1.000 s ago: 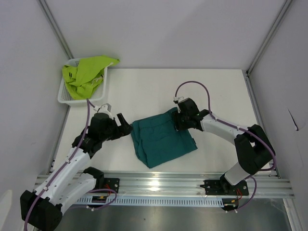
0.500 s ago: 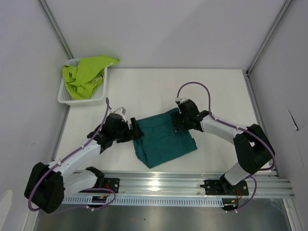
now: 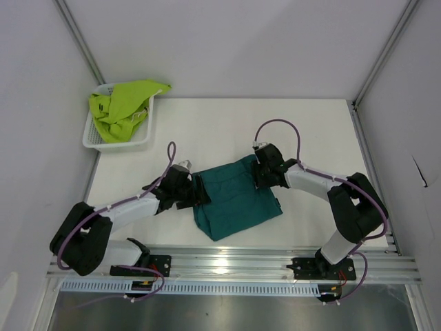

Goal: Fold and stack the shorts
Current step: Neatly place the folded shorts to the corner

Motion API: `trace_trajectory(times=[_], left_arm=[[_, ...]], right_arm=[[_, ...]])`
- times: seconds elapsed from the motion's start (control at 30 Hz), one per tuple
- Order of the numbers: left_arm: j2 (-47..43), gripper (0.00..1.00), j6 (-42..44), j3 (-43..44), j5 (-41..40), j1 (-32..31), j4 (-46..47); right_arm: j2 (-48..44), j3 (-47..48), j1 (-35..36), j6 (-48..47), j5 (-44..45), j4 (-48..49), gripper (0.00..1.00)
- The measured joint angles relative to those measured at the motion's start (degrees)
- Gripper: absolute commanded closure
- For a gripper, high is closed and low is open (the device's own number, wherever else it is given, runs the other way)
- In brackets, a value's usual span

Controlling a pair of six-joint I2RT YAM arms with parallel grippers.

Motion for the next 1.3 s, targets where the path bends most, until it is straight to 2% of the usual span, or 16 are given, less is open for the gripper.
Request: trace_trajectory(times=[0.17,0.23,0.37,0.63,0.93,1.03,1.07,1.13,1.17,1.2,1.27,1.3], left_arm=[[4.63,0.44,-1.77,0.81,-0.7,-2.36,3.39],[5.33,0.48,-2.47,0.81,-1.57,-3.21,4.44],[5.51,0.56,-3.54,0.81,-3.3,-4.44,4.85],[8.61,0.64,-4.24,2.78,-4.76,-7.58,5.29],[20.85,0.66,-6.67,15.5,-9.25,-17.84,4.94],[25.97,0.66,-7.69,21.42,-10.51,-21.73,4.76],[28.26,0.66,-8.24,24.3,-10.95,-23.32,4.57],[32.06,0.67,-8.85,28.76,-11.52,-26.03,5.01],[34.07,0.67,-9.33,31.34,-11.67,-27.41,4.52],[36.09,0.66,-9.73,34.16,-11.91,-28.79,4.24],[39.93,0.62,-10.03,39.63,-12.39,-31.32,3.98],[41.72,0.59,-10.19,42.25,-12.48,-32.48,3.87]], right_arm=[[0.0,-0.33,-0.02,0.22,0.31,0.28,0.7],[0.0,-0.35,-0.02,0.33,0.31,0.28,0.72],[0.0,-0.44,-0.04,0.57,0.31,0.33,0.87],[0.0,-0.42,-0.22,1.6,3.98,-1.38,0.98],[-0.5,-0.46,-5.88,6.91,14.21,-8.81,1.0],[-1.77,-0.83,-9.88,9.18,17.9,-11.19,0.92],[-2.27,-0.85,-11.41,10.08,19.61,-12.48,0.77],[-3.58,-1.07,-14.14,11.8,23.15,-14.69,0.62],[-4.79,-1.55,-15.82,12.94,25.27,-15.54,0.36],[-6.47,-2.29,-17.22,14.58,27.43,-16.28,0.22],[-11.06,-4.09,-19.93,17.27,31.39,-18.8,0.03],[-13.64,-4.85,-21.05,18.56,33.05,-20.0,0.01]])
